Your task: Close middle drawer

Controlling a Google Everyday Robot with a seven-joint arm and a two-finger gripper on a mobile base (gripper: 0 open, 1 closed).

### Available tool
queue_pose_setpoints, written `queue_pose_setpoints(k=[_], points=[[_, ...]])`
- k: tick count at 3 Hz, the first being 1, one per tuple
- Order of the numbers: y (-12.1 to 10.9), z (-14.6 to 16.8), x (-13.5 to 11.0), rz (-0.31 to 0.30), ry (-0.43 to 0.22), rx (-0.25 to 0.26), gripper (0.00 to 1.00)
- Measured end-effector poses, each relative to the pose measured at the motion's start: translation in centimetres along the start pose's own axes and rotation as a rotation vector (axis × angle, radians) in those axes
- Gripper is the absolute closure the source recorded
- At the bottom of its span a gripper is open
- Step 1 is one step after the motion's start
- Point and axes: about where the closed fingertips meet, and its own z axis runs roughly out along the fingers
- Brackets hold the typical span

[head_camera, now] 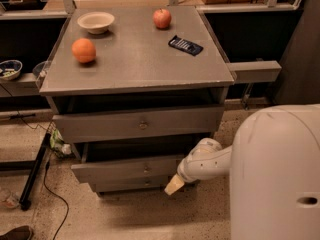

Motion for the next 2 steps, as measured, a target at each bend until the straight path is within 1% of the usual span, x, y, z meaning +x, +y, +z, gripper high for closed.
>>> queue_pose_setpoints(k=[1,2], points=[[0.0,0.0,0.0,0.0,0.0,0.0,0.26],[0.0,0.0,0.0,0.0,0.0,0.0,0.57]])
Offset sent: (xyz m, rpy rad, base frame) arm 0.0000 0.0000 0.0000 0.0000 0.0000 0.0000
